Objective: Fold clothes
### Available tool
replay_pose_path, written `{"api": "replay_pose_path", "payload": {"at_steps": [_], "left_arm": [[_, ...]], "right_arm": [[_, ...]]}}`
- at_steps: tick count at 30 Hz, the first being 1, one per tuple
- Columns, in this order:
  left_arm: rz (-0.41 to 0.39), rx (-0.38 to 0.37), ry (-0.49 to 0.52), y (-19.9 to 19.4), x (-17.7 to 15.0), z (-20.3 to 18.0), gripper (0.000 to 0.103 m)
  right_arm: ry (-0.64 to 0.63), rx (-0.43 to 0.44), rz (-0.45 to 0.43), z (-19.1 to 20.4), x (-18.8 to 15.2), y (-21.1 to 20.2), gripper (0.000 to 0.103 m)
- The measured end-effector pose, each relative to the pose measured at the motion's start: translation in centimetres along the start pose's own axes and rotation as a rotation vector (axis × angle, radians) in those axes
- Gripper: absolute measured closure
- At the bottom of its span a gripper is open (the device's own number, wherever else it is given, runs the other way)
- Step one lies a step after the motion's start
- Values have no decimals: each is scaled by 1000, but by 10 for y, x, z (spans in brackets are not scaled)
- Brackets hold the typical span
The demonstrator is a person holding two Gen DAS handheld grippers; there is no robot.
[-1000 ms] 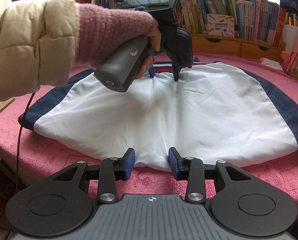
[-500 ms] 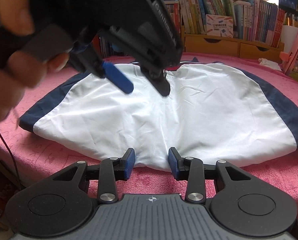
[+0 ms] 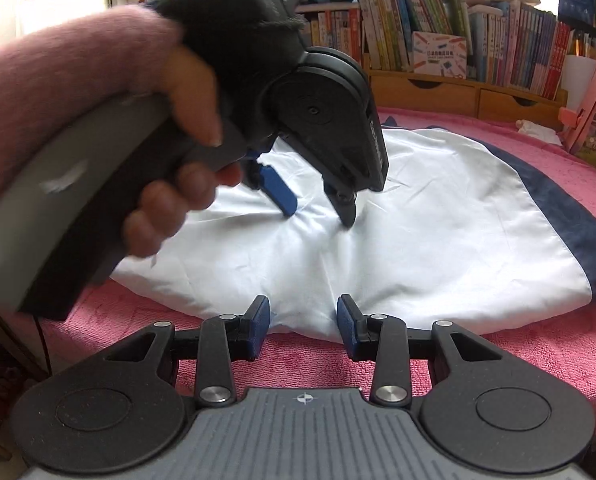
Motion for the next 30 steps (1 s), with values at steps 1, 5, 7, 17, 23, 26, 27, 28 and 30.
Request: {"api": "replay_pose_path", "payload": {"at_steps": [1, 5, 7, 17, 23, 26, 27, 28, 30], "left_arm": [[-12, 30, -6, 6, 11, 2, 60], [-37, 93, -75, 25, 53, 11, 57], [-31, 98, -105, 26, 64, 15, 56], [15, -113, -16, -40, 10, 5, 51], [131, -140, 7, -50, -55, -1, 51], [179, -159, 24, -41, -70, -5, 52], [188, -151, 31, -37, -72, -5, 53], [186, -140, 35, -34, -71, -5, 54], [167, -124, 40, -31, -64, -5, 54]], "right_arm": [[-1, 0, 0, 0, 0, 0, 65], [-6, -3, -1, 1, -1, 0, 65], [-9, -2, -2, 1, -1, -1, 65], [-9, 9, 1, 0, 0, -2, 65], [-7, 9, 2, 1, 1, -1, 65], [-9, 8, 1, 1, 1, -1, 65], [-9, 7, 1, 1, 1, -1, 65], [-10, 7, 1, 2, 1, -1, 65], [-11, 6, 0, 2, 1, -1, 65]]}}
Point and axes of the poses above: each gripper's, at about its wrist camera, not at the fingertips, and y roughly the way its jaws point, z to its left, x to its top, the point moved 4 cm from there along y, roughly the way its jaws point, and after that the axes turned 8 degrees about z, right-handed, at the moved point
